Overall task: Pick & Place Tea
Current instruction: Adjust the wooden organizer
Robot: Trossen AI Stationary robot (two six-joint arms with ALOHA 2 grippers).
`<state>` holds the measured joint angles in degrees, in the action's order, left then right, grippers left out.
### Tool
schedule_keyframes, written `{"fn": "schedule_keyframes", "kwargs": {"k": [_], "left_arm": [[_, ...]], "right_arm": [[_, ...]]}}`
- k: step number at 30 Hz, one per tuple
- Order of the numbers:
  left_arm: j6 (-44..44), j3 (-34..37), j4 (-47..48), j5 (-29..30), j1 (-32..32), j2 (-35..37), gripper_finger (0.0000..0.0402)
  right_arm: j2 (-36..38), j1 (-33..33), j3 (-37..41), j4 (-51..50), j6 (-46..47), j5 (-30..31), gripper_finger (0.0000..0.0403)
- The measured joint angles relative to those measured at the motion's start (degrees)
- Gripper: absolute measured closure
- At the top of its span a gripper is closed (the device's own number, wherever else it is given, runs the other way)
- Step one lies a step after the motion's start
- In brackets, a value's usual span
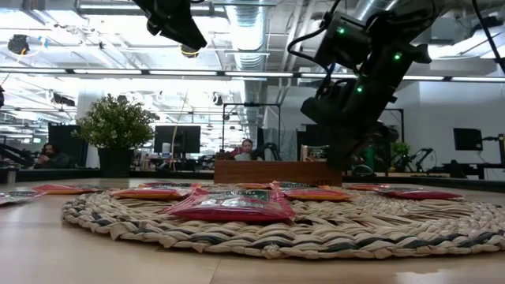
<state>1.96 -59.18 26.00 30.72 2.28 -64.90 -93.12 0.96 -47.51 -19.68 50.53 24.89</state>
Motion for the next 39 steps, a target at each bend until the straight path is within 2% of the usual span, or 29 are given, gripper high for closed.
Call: {"fn": "schedule_keyframes", "kwargs": {"k": [39], "left_arm": [[0.0,0.0,0.0,0.0,0.0,0.0,0.0225]], "right_arm": [[0.0,-7.9,0.0,-0.7,-7.7,3.7,0.0403]]}}
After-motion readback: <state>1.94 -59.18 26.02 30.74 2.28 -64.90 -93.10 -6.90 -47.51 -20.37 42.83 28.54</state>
